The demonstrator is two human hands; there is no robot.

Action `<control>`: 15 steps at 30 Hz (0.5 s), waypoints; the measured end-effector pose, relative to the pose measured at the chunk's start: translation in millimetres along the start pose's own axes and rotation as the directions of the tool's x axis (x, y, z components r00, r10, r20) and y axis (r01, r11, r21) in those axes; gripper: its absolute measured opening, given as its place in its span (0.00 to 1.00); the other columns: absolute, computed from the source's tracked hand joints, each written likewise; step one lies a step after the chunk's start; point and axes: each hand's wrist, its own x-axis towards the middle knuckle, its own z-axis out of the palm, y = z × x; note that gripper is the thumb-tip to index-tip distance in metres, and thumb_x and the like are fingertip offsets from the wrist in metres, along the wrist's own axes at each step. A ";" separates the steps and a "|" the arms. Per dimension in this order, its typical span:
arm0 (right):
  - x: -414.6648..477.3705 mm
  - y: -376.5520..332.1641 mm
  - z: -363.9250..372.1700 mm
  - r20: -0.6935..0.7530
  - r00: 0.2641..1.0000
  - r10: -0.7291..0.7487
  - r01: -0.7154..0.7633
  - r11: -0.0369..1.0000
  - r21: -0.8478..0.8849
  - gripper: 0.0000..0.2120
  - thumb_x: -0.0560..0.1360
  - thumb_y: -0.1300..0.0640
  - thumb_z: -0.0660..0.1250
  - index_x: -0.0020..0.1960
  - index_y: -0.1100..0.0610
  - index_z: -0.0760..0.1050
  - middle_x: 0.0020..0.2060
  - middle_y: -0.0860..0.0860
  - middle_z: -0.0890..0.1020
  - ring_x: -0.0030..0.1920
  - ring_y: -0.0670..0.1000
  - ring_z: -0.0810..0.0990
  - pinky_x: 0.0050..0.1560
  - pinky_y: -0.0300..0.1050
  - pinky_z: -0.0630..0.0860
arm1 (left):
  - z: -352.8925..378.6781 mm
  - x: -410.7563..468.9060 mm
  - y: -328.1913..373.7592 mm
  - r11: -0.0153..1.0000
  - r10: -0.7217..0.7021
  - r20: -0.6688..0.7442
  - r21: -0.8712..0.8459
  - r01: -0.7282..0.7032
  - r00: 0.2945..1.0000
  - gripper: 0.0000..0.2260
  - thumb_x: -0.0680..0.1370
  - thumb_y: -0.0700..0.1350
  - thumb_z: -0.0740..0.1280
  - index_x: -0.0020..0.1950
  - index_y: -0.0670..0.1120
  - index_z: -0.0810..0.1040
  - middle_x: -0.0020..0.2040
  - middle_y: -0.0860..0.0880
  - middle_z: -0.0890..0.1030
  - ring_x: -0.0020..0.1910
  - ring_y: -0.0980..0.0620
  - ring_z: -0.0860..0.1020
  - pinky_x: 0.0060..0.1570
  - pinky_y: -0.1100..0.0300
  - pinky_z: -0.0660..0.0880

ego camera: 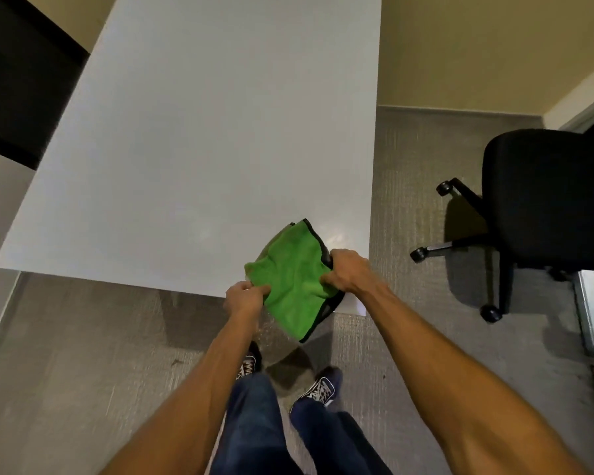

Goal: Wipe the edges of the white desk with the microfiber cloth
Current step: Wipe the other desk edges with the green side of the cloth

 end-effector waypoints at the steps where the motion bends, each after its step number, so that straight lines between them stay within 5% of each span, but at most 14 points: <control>1: -2.4 4.8 1.0 0.021 1.000 0.005 -0.006 0.999 0.050 0.13 0.71 0.53 0.74 0.50 0.57 0.75 0.48 0.54 0.81 0.50 0.58 0.80 0.53 0.50 0.77 | 0.4 -2.0 1.1 1.000 0.024 0.003 -0.001 -0.024 1.000 0.06 0.72 0.36 0.76 0.43 0.43 0.81 0.48 0.39 0.84 0.49 0.40 0.83 0.54 0.43 0.82; 4: -9.9 20.8 -1.3 -0.004 1.000 -0.006 0.007 0.969 0.245 0.14 0.68 0.57 0.75 0.36 0.52 0.68 0.37 0.51 0.76 0.41 0.55 0.76 0.42 0.46 0.73 | 6.5 -11.5 9.8 0.995 0.095 -0.002 0.013 -0.095 0.995 0.07 0.72 0.36 0.76 0.45 0.44 0.81 0.50 0.39 0.84 0.48 0.41 0.84 0.53 0.43 0.83; 9: -25.2 50.0 -46.0 -0.123 0.992 -0.012 0.062 0.908 0.415 0.14 0.72 0.58 0.75 0.39 0.55 0.70 0.38 0.53 0.76 0.40 0.54 0.76 0.41 0.48 0.74 | 25.9 -32.2 43.4 0.977 0.214 0.027 0.017 -0.214 0.977 0.13 0.71 0.40 0.77 0.54 0.44 0.83 0.50 0.42 0.85 0.50 0.41 0.84 0.56 0.43 0.81; 12: -33.5 68.8 -84.1 -0.164 0.986 -0.015 0.096 0.863 0.495 0.09 0.73 0.61 0.76 0.46 0.62 0.77 0.45 0.57 0.83 0.47 0.59 0.82 0.50 0.55 0.81 | 42.2 -46.9 71.1 0.957 0.287 0.060 -0.055 -0.284 0.956 0.13 0.70 0.40 0.77 0.54 0.44 0.83 0.49 0.45 0.85 0.49 0.44 0.84 0.53 0.45 0.83; 15: -34.4 85.7 -125.1 -0.229 0.973 -0.007 0.131 0.837 0.531 0.13 0.72 0.63 0.77 0.40 0.53 0.74 0.40 0.53 0.81 0.43 0.54 0.80 0.48 0.54 0.80 | 64.3 -59.8 101.3 0.937 0.335 0.077 -0.130 -0.324 0.939 0.11 0.71 0.40 0.78 0.53 0.43 0.84 0.45 0.47 0.86 0.45 0.48 0.85 0.50 0.48 0.84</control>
